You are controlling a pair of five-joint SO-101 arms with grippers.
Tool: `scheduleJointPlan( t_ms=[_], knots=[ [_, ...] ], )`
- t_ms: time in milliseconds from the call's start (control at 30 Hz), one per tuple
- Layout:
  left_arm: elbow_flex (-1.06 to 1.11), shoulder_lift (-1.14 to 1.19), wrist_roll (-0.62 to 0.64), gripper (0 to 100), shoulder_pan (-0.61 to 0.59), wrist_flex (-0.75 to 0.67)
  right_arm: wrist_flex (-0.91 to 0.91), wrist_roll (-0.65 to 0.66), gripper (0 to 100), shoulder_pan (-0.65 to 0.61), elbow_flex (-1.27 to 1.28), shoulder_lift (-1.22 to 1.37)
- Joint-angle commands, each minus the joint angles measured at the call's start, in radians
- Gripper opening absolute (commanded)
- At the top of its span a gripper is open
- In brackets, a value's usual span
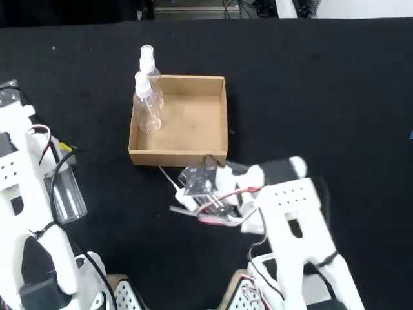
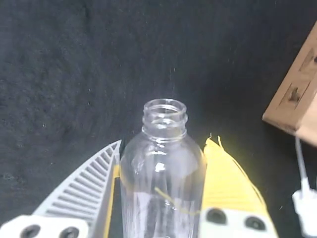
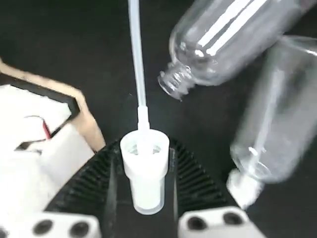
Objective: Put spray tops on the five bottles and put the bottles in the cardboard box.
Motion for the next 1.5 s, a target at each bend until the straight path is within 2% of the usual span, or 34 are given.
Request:
scheduleJointPlan(
  t_ms=[0,167,300,467,600,733,900,1033,1200,1300,1400,1467],
  knots=[
    [-0.033,-0.044,0.072,16,0.015,-0.038,0.066,0.018,4.3,0.143,-0.219,0.004],
    [0.030,-0.046,0.063,16,0.133,-0.135,-0.011,-0.008,4.3,0.465,-0.275,0.005],
    [0.067,-0.048,0.069,16,0.219,-0.241,-0.201,-0.227,4.3,0.692,-0.234,0.038],
    [0.133,-0.048,0.072,16,0.231,-0.373,-0.404,-0.542,4.3,0.862,-0.219,0.196],
    [0.217,-0.048,0.072,16,0.229,-0.454,-0.479,-0.773,4.3,0.933,-0.248,0.348],
    [0.312,-0.049,0.072,16,0.226,-0.539,-0.514,-0.927,4.3,0.954,-0.288,0.484],
    [0.394,-0.121,0.074,16,0.226,-0.557,-0.516,-1.188,4.5,1.010,-0.363,0.565],
    [0.466,-0.245,0.146,16,0.226,-0.559,-0.511,-1.355,8.1,0.984,-0.369,0.567],
    [0.565,-0.413,0.158,16,0.226,-0.559,-0.491,-1.363,28.0,0.902,-0.363,0.575],
    [0.599,-0.477,0.157,16,0.228,-0.559,-0.428,-1.338,29.8,0.872,-0.394,0.573],
    [0.613,-0.499,0.157,16,0.228,-0.559,-0.381,-1.155,27.7,0.856,-0.446,0.575],
    [0.616,-0.499,0.157,16,0.228,-0.560,-0.373,-0.936,26.8,0.855,-0.469,0.575]
  ],
)
